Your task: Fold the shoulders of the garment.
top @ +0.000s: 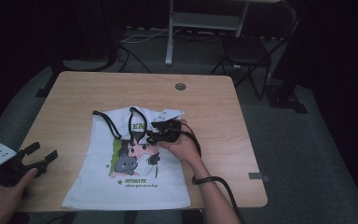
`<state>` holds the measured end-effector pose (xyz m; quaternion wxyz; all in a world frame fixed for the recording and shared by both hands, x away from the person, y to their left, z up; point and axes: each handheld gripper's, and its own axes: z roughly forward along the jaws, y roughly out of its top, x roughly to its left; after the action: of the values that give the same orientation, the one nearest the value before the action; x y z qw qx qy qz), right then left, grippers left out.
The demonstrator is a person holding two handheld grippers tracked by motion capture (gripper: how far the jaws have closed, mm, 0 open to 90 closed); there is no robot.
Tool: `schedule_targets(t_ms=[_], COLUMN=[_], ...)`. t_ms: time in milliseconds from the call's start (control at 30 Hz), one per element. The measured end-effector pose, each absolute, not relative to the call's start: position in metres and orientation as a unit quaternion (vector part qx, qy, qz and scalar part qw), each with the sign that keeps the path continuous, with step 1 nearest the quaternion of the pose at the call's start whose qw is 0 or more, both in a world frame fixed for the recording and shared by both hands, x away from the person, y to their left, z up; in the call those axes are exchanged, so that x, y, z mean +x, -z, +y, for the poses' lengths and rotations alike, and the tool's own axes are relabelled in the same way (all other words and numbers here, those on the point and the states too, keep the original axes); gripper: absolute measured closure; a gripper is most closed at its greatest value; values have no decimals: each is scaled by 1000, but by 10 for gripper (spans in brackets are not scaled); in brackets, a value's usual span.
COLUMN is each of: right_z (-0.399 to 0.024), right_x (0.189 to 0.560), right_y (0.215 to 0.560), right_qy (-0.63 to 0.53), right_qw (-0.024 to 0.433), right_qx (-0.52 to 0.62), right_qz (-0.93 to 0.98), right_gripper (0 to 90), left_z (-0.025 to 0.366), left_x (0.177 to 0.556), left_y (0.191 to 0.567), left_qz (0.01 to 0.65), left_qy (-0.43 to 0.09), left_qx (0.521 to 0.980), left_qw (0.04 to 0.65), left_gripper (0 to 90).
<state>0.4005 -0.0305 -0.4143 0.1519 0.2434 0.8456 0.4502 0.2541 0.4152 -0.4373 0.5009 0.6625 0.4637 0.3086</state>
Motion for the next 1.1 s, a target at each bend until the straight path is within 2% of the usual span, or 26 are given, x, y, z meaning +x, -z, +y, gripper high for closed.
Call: schedule_targets(t_ms=[333, 500, 1100], right_z=[-18, -23, -23], right_x=[396, 397, 408], right_y=[438, 437, 438], right_qy=[-389, -385, -381], right_qw=[140, 147, 170], right_qx=[233, 236, 255], right_qz=[880, 880, 872], right_gripper=[562, 519, 478], left_z=[415, 415, 414], left_x=[254, 254, 254], left_y=[437, 437, 437], left_qz=[464, 463, 463], left_qy=[-308, -308, -307], left_qx=[662, 663, 664], left_qw=[501, 501, 500], left_gripper=[208, 209, 209])
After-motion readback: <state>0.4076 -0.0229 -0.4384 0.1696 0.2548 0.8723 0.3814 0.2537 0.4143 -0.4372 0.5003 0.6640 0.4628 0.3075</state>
